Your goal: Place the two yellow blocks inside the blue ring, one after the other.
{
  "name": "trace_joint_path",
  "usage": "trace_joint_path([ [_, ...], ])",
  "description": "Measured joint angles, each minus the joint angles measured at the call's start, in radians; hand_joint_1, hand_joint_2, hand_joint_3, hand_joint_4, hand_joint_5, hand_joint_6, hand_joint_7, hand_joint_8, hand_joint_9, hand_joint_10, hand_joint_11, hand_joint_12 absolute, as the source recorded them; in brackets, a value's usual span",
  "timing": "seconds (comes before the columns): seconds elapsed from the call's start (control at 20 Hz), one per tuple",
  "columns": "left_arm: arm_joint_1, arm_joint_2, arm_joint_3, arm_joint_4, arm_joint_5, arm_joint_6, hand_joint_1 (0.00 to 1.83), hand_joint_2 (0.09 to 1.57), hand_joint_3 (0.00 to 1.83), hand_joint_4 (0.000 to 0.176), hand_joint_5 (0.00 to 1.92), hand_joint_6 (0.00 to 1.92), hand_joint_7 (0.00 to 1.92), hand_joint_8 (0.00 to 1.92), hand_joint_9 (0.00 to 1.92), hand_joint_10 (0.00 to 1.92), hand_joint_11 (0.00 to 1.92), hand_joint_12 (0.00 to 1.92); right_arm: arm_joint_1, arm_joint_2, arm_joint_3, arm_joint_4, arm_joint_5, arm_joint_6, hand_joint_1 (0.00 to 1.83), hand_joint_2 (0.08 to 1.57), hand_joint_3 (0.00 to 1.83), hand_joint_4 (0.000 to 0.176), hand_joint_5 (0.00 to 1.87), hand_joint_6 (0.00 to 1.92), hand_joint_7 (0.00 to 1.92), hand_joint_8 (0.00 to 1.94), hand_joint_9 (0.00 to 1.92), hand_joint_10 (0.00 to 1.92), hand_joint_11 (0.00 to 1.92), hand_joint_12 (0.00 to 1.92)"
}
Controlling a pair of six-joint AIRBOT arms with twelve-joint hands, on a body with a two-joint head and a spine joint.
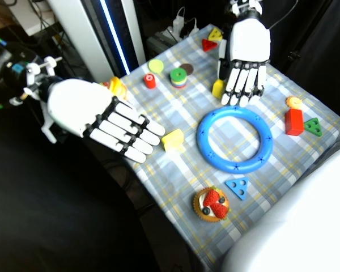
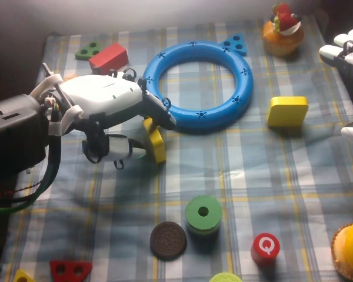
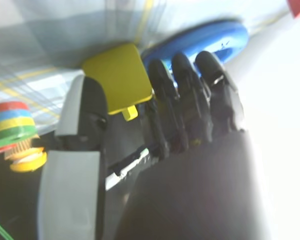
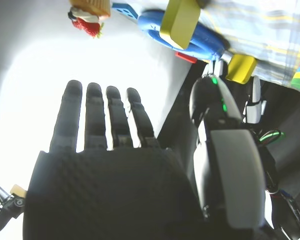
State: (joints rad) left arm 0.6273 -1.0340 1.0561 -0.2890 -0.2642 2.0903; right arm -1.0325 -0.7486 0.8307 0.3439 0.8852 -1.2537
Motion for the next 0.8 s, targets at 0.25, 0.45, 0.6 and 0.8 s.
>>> trace_joint_path([
  [0.25, -0.005, -0.011, 0.007, -0.012, 0.002, 0.003, 1.21, 1.23, 0.0, 0.0, 0.79, 1.04, 0.81, 1.55, 0.64, 1.85, 0.18, 1.92, 0.0, 0.0, 0.0, 0.0, 0.0, 0.002, 0.38, 1.28, 0.0, 0.008, 0.0, 0.0, 0.0, 0.0, 0.0, 0.0, 0.0, 0.0],
  [0.45, -0.01, 0.002, -0.021, -0.004, -0.006, 0.004, 1.23, 1.19, 0.0, 0.0, 0.82, 0.99, 0.88, 1.45, 0.74, 1.81, 0.3, 1.92, 0.0, -0.002, 0.0, 0.0, 0.0, 0.004, 0.38, 1.28, 0.0, 0.004, 0.0, 0.0, 0.0, 0.0, 0.0, 0.0, 0.0, 0.0],
  [0.6, -0.012, 0.011, -0.023, -0.002, -0.014, 0.004, 1.23, 1.18, 0.0, 0.0, 0.84, 1.12, 0.87, 1.3, 0.77, 1.9, 0.37, 1.92, 0.0, -0.002, 0.0, 0.0, 0.0, 0.004, 0.39, 1.28, 0.0, 0.001, 0.0, 0.0, 0.0, 0.0, 0.0, 0.0, 0.0, 0.0],
  [0.8, -0.021, 0.015, -0.023, -0.008, -0.041, 0.004, 1.14, 1.18, 0.0, 0.0, 0.86, 1.16, 0.92, 1.58, 0.74, 1.92, 0.38, 1.92, 0.0, -0.002, 0.001, 0.002, 0.0, 0.004, 0.46, 1.28, 0.0, 0.0, 0.0, 0.0, 0.0, 0.0, 0.0, 0.0, 0.0, 0.0],
])
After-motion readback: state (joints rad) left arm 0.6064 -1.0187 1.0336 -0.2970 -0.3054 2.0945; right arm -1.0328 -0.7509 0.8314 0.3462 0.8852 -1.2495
